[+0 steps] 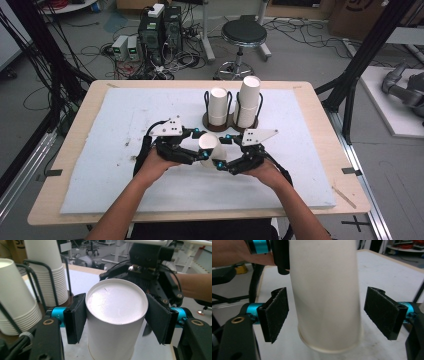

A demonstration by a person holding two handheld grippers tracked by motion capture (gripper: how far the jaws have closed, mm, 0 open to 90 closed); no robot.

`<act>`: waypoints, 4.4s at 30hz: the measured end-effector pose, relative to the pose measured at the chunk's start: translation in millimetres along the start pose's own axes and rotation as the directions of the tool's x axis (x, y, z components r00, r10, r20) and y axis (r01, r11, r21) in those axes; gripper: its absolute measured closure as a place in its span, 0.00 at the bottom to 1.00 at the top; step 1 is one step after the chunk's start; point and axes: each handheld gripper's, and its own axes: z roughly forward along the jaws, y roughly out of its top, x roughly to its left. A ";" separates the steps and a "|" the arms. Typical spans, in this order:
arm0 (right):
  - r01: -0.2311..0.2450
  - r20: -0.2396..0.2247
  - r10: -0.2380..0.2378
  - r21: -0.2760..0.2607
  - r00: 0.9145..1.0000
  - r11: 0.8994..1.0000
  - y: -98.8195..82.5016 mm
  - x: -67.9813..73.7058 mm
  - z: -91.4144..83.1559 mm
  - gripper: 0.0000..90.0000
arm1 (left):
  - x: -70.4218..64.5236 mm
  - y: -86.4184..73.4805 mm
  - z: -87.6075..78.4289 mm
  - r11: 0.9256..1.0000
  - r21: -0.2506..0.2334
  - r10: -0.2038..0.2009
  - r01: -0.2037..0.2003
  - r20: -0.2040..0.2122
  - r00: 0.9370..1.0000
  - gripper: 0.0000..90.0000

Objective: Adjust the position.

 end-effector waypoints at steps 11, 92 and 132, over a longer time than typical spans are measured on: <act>0.039 -0.047 -0.038 0.036 0.998 0.999 -0.9 -2.3 3.4 0.40 | 2.1 0.0 0.4 0.998 0.032 -0.057 0.057 -0.002 0.998 0.29; 0.114 -0.159 -0.096 0.111 0.983 0.987 7.7 -0.8 -10.8 0.42 | -2.2 -4.8 -2.4 0.998 0.019 -0.053 0.051 0.132 0.990 0.22; 0.088 -0.165 -0.071 0.096 0.984 0.991 8.6 2.0 -15.0 0.39 | -0.6 -11.7 -0.8 0.999 0.042 -0.028 0.021 0.184 0.982 0.38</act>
